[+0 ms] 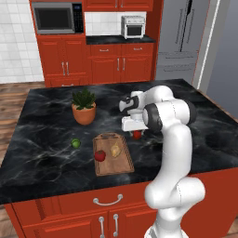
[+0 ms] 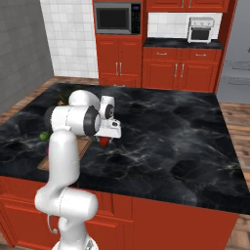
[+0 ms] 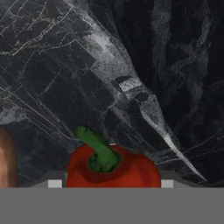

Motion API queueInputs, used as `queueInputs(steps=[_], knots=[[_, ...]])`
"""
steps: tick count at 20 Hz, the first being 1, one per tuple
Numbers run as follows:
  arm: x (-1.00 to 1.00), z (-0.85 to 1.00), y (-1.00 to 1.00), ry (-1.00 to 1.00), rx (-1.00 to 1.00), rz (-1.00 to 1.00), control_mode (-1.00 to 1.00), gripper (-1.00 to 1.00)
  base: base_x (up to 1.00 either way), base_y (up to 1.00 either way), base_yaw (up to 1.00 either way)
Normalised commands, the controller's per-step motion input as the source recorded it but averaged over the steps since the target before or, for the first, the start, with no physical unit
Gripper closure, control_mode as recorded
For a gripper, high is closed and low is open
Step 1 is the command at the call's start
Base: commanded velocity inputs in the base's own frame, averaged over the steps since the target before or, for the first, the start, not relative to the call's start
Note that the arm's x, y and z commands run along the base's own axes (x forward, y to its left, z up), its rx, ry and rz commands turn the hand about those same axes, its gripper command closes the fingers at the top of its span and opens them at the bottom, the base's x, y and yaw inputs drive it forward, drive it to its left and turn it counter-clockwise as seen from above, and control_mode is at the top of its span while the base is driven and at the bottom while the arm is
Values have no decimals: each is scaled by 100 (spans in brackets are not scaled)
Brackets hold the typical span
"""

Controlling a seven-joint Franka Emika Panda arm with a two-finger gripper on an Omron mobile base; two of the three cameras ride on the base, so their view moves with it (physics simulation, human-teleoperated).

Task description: Place the avocado, onion, tomato, and bell pepper on the cutting board.

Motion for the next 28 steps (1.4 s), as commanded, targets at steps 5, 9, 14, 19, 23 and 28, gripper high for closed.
queueInputs(steps=[5, 9, 14, 19, 23, 28], knots=[[-13, 12, 0, -3, 0, 0, -100, 100, 0, 0, 0], [-26, 62, 16, -13, 0, 0, -100, 100, 0, 0, 0], [-44, 85, 30, -18, 0, 0, -100, 100, 0, 0, 0], [-64, 80, 32, -19, 0, 0, -100, 100, 0, 0, 0], [-67, 60, 30, -15, 0, 0, -100, 100, 0, 0, 0], [-74, 28, 20, -16, 0, 0, -100, 100, 0, 0, 0]])
